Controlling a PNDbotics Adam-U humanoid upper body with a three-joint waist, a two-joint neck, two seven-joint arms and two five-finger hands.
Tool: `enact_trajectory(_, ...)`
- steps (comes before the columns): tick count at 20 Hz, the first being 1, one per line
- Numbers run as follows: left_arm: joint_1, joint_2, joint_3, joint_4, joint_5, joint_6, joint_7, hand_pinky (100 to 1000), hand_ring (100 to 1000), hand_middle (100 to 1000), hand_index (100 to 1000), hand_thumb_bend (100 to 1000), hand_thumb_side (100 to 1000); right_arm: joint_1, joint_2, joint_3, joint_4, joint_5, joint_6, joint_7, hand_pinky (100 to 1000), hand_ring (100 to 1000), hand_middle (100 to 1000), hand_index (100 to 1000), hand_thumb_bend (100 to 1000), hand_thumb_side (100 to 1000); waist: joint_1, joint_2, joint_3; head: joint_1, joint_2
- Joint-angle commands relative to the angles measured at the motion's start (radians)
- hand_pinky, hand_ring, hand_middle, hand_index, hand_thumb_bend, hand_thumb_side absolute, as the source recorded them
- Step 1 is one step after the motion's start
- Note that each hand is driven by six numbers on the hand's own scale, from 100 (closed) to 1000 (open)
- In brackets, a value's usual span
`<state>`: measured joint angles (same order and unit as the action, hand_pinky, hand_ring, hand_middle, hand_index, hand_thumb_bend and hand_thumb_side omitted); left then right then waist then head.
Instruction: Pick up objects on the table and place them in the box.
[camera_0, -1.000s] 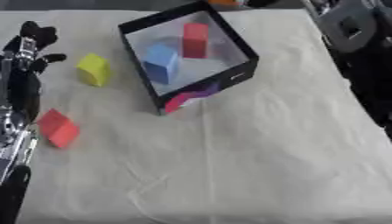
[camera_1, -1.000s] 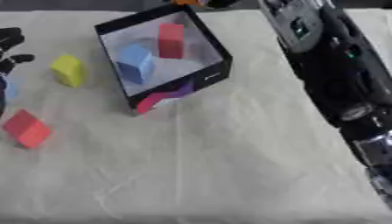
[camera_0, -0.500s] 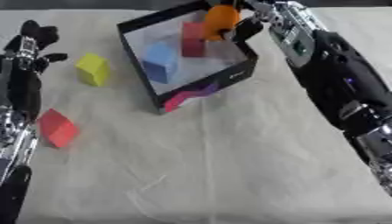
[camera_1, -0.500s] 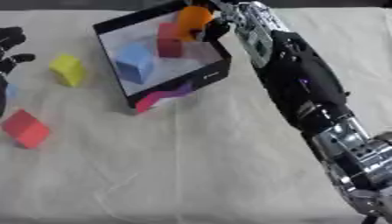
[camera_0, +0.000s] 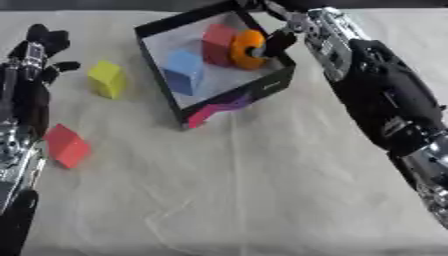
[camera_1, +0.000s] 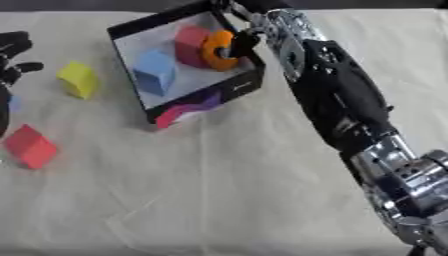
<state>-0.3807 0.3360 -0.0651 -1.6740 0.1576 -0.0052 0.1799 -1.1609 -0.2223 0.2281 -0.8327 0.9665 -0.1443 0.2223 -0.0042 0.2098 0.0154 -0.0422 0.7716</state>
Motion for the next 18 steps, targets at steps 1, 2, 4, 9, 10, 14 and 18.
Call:
enact_trajectory(1, -0.014, 0.016, 0.005, -0.013, 0.000, -0.002, -0.002, 701, 851, 752, 720, 237, 789, -0.023, -0.021, -0.011, -0.035, -0.003, -0.009, -0.008, 792, 837, 820, 870, 511, 328, 0.008, -0.020, -0.001, 0.000, -0.002)
enact_trajectory(2, -0.013, 0.016, 0.006, -0.013, 0.000, -0.002, 0.000, 701, 851, 752, 720, 237, 789, -0.020, -0.028, -0.013, -0.053, -0.022, -0.005, -0.013, 790, 835, 818, 869, 505, 316, 0.008, -0.020, -0.003, 0.001, -0.002)
enact_trajectory(4, -0.012, 0.017, 0.008, -0.013, 0.000, -0.003, 0.002, 701, 851, 752, 720, 237, 789, -0.011, -0.055, -0.014, -0.118, -0.093, 0.016, -0.020, 779, 822, 805, 866, 439, 275, 0.006, -0.019, -0.006, 0.005, -0.002)
enact_trajectory(9, -0.009, 0.024, 0.017, -0.015, -0.002, -0.005, 0.011, 702, 851, 752, 720, 238, 786, 0.070, -0.220, -0.027, -0.446, -0.481, 0.117, -0.035, 759, 793, 763, 846, 104, 204, 0.002, -0.018, -0.016, 0.018, -0.002)
enact_trajectory(10, -0.008, 0.027, 0.019, -0.016, -0.002, -0.006, 0.013, 702, 851, 752, 720, 238, 786, 0.103, -0.261, -0.036, -0.520, -0.576, 0.142, -0.047, 758, 792, 761, 844, 100, 209, 0.001, -0.017, -0.018, 0.018, -0.002)
enact_trajectory(14, -0.009, 0.033, 0.027, -0.021, -0.004, -0.008, 0.020, 702, 851, 752, 720, 238, 784, 0.270, -0.388, -0.103, -0.762, -0.875, 0.211, -0.125, 745, 769, 728, 820, 100, 260, 0.001, -0.011, -0.024, 0.021, -0.006)
enact_trajectory(18, -0.009, 0.035, 0.033, -0.025, -0.006, -0.008, 0.028, 701, 851, 752, 720, 239, 784, 0.461, -0.450, -0.207, -0.934, -1.062, 0.249, -0.246, 738, 744, 698, 802, 100, 272, 0.008, -0.002, -0.031, 0.037, -0.018)
